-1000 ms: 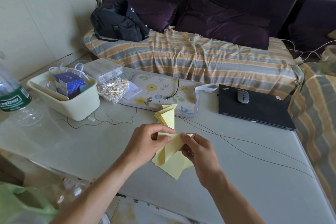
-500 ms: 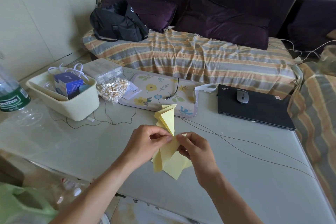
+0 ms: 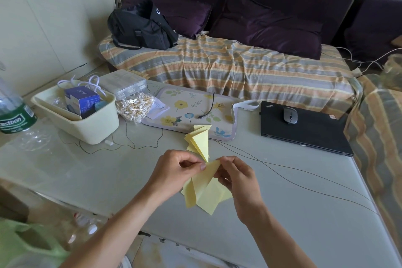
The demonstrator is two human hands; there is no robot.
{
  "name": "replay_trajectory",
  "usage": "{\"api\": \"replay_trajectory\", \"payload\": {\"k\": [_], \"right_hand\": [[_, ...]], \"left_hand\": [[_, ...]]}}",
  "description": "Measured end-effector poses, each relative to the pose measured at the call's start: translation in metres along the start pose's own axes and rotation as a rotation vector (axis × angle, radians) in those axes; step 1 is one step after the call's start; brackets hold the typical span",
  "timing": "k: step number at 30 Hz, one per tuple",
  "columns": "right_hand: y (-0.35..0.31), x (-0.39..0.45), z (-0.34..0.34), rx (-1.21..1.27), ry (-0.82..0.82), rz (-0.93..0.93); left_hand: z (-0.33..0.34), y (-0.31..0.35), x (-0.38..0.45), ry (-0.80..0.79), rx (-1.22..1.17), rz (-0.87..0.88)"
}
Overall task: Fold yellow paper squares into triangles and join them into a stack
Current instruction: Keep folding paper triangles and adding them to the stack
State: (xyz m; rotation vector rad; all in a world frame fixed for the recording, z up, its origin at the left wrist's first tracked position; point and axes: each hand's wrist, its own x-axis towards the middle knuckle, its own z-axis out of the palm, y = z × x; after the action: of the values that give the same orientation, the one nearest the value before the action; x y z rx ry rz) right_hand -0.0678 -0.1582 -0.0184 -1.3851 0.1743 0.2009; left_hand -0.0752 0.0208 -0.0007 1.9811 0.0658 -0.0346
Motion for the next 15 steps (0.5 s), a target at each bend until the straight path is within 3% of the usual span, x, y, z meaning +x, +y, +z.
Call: {"api": "replay_trajectory", "payload": {"k": [8,15], "right_hand": [[-0.0001,-0.0021,0.0007,-0.058,-0.146,0.033],[0.0006,-0.0027,0.0017,-0.122,-0.128,0.009]], "left_hand": [[0.0008,-0.0015,-0.0002,0.014,-0.033,-0.021],[0.0006,-0.0018,0.0004,0.005,-0.046,-0.068]]}}
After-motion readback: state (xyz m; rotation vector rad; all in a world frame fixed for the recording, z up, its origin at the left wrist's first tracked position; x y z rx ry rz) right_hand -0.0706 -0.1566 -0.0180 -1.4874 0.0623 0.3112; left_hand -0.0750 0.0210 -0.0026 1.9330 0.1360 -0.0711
